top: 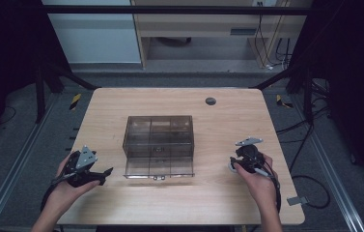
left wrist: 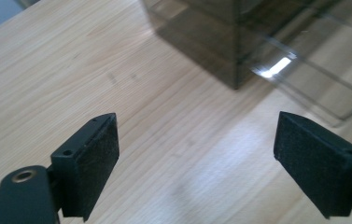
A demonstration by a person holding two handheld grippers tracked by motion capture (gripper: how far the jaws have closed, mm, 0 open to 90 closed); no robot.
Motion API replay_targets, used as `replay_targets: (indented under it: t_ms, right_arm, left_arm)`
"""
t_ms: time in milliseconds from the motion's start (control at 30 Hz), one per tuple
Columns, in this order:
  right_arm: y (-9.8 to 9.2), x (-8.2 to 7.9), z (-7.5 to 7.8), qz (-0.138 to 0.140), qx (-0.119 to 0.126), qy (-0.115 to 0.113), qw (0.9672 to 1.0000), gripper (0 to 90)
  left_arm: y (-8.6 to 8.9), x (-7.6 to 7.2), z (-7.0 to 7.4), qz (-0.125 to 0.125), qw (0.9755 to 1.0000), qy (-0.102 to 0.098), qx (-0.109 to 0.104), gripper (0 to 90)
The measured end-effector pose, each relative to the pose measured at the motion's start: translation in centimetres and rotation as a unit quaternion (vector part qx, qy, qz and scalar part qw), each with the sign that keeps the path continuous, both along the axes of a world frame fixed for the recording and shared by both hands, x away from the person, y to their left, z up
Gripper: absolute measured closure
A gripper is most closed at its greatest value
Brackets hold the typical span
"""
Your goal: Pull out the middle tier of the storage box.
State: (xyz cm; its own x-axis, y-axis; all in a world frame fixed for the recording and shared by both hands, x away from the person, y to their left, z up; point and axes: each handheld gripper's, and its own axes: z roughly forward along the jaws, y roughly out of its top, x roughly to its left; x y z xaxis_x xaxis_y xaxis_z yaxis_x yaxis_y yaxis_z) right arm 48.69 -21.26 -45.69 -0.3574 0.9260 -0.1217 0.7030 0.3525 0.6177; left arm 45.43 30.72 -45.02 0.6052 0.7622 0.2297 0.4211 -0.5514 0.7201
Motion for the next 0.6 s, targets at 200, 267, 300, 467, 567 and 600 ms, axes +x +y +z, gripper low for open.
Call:
replay_targets:
  t_ms: [200, 267, 300, 467, 567, 600]
  right_arm:
    - [-1.1, 0.4, -0.9, -0.016, 0.000, 0.019, 0.9997, 62.6]
    - [-1.2, 0.5, -1.2, -0.018, 0.003, 0.027, 0.9995, 65.6]
    - [-1.3, 0.6, -1.3, -0.020, 0.003, 0.030, 0.9994, 66.2]
    - [-1.5, 0.7, -1.7, -0.027, 0.008, 0.040, 0.9988, 69.4]
    - [-1.6, 0.8, -1.9, -0.028, 0.011, 0.046, 0.9985, 71.4]
    - [-1.7, 0.9, -2.0, -0.028, 0.012, 0.048, 0.9984, 72.0]
  left_arm:
    - [1.0, 0.7, -0.6, 0.052, 0.9985, 0.013, 0.001, 11.2]
    - [1.2, 0.9, -0.7, 0.065, 0.9977, 0.018, 0.008, 10.7]
    - [1.2, 1.0, -0.7, 0.066, 0.9976, 0.020, 0.008, 10.7]
    - [1.3, 1.1, -0.8, 0.075, 0.9969, 0.021, 0.006, 10.3]
    - [1.2, 1.1, -0.9, 0.073, 0.9970, 0.023, 0.009, 10.5]
    - [1.2, 1.1, -0.9, 0.073, 0.9970, 0.024, 0.009, 10.5]
